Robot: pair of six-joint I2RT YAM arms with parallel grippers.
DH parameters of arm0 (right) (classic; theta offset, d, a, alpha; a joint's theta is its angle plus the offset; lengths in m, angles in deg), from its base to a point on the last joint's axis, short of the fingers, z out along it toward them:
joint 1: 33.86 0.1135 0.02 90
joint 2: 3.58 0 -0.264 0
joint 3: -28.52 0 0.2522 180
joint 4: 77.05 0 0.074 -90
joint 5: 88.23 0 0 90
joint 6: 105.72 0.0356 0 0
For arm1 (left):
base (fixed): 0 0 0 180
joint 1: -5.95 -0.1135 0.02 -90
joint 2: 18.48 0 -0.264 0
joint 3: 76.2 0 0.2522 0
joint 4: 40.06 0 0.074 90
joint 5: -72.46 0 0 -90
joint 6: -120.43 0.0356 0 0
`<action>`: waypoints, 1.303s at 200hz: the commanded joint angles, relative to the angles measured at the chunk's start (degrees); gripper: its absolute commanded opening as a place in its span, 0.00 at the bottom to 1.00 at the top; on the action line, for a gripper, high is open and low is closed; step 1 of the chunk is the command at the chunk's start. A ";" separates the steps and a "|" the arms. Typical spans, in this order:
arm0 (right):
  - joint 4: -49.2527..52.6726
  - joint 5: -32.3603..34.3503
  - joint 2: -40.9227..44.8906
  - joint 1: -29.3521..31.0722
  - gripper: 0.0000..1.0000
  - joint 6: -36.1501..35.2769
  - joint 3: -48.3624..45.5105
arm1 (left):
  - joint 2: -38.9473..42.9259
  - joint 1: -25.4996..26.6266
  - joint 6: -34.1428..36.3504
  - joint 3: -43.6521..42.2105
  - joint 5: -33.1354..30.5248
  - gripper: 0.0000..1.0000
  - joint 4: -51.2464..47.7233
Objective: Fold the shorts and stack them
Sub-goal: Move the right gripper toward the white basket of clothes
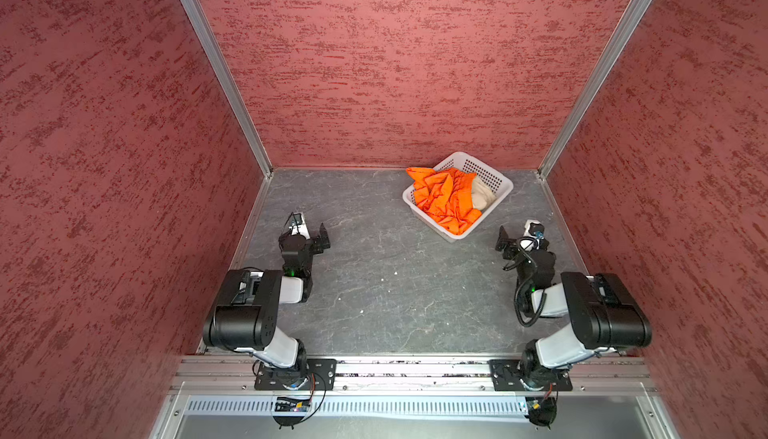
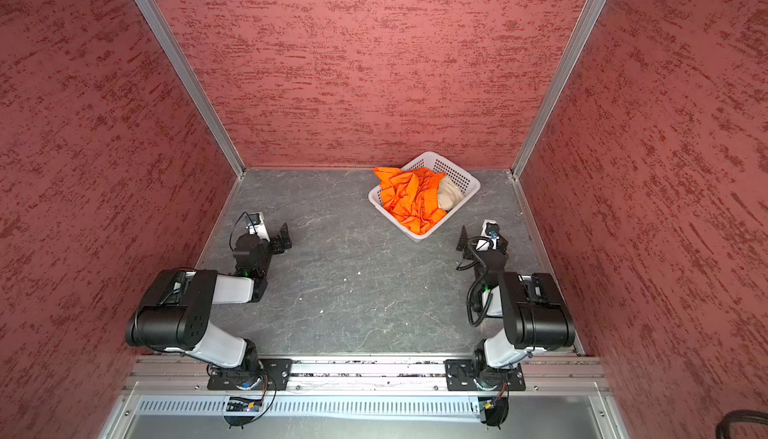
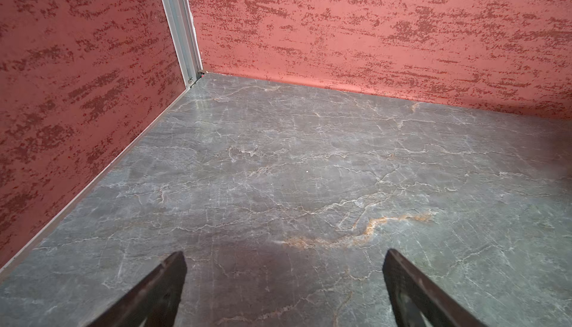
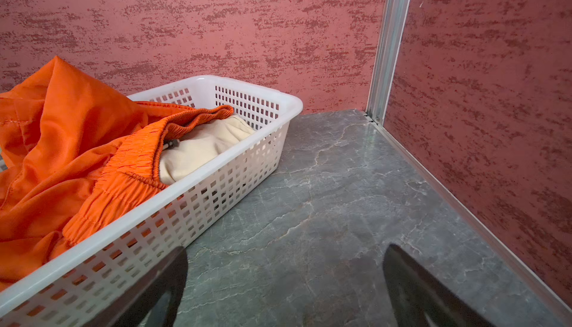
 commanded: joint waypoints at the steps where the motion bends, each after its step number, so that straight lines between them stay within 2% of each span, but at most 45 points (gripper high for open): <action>1: -1.49 1.82 0.32 0.18 0.99 0.58 0.12 | 0.32 0.05 0.25 0.78 0.48 1.00 0.53; 55: 4.50 2.90 0.39 0.18 0.99 0.94 3.27 | 0.33 0.05 0.31 0.78 0.41 0.99 0.49; 129: 4.10 2.70 0.49 0.19 0.99 1.09 3.13 | 0.62 0.01 0.20 0.38 0.69 1.00 1.08; 148: 7.35 1.68 3.93 0.19 0.99 0.64 3.54 | 3.46 0.25 0.70 0.64 0.77 1.00 -1.72; 168: 21.92 0.43 13.41 0.19 0.99 0.83 7.46 | 10.76 1.25 1.65 2.80 -0.01 1.00 -12.12; 201: 54.51 0.00 24.11 0.27 0.99 10.57 22.06 | 23.42 2.00 -2.99 12.12 2.82 1.00 -37.88; 230: 81.22 -0.69 21.04 1.74 0.99 21.12 40.59 | 25.64 2.57 -5.55 21.94 7.09 1.00 -53.47; 260: 91.15 -3.83 13.04 8.90 0.99 23.94 53.92 | 21.65 3.42 -6.72 30.06 8.61 0.99 -64.12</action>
